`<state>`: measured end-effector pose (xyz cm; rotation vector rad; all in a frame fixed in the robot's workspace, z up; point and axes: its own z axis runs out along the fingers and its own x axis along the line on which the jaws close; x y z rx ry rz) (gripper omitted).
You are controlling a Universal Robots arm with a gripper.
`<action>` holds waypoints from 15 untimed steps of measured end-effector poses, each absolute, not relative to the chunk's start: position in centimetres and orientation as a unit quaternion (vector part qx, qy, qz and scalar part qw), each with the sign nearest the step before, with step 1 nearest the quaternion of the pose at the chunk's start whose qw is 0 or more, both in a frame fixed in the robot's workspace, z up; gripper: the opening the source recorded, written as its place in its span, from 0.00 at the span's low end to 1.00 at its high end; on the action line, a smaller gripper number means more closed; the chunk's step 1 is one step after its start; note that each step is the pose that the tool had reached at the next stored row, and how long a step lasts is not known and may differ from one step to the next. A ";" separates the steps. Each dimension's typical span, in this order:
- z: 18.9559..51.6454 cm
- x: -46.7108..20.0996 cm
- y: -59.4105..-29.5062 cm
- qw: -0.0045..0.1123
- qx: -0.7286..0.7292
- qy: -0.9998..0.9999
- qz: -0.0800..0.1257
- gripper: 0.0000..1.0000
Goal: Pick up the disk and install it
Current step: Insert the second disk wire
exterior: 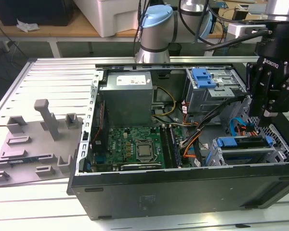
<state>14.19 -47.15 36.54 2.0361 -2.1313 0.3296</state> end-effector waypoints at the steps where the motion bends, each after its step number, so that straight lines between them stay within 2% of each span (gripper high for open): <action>1: 36.5 14.1 -47.1 0.088 0.684 -0.716 0.111 0.42; 15: 36.5 13.0 -47.2 0.088 0.684 -0.716 0.111 0.42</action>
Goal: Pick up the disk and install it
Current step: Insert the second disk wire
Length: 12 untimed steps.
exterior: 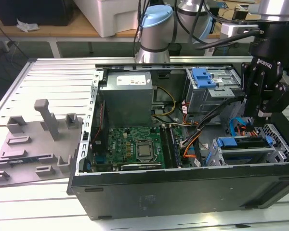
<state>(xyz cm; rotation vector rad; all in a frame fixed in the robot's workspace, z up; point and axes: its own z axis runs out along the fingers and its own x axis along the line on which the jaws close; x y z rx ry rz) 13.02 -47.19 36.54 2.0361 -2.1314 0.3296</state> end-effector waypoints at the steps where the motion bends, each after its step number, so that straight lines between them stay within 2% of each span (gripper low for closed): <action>1: 36.5 12.9 -47.2 0.088 0.684 -0.716 0.111 0.42; 12: 36.5 12.3 -48.5 0.089 0.665 -0.733 0.107 0.42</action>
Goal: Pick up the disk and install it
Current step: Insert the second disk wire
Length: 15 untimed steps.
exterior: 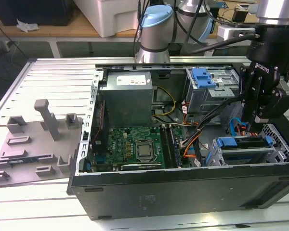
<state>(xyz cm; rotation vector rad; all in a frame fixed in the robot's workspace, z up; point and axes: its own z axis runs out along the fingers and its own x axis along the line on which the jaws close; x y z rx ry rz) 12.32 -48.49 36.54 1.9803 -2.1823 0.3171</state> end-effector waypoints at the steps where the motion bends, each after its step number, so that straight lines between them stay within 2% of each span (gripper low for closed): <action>1: 36.5 12.3 -48.5 0.088 0.662 -0.736 0.105 0.42; 15: 36.5 12.2 -48.5 0.087 0.668 -0.732 0.104 0.42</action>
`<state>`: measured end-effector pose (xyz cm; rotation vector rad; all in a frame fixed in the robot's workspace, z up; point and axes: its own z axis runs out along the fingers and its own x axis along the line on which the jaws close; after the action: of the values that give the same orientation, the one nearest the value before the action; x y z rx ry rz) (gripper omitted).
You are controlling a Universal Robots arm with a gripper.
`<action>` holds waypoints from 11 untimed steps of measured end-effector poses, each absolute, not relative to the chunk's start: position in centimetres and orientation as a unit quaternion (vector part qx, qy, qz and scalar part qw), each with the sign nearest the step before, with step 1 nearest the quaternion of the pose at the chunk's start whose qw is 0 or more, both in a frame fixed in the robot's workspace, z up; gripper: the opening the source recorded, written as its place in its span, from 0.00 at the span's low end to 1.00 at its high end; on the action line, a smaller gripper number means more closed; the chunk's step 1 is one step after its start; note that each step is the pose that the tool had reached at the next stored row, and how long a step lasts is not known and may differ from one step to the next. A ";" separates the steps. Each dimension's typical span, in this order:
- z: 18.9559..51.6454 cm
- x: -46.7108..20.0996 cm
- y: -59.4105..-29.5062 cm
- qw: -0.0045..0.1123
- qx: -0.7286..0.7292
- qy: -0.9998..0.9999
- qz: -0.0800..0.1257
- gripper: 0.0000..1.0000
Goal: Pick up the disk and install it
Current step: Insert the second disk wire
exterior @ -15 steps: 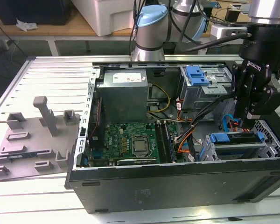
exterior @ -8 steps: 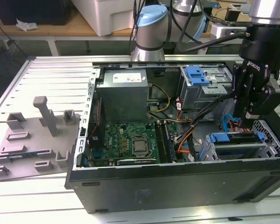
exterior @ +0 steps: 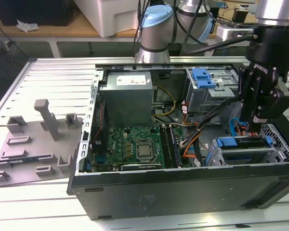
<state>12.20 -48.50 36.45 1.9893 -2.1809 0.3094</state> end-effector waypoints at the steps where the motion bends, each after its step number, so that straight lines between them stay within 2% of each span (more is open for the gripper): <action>1: 36.4 12.2 -48.5 0.087 0.668 -0.732 0.104 0.42; 11: 36.4 12.2 -48.5 0.093 0.670 -0.730 0.098 0.42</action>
<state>12.19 -48.50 36.42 1.9888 -2.1666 0.2911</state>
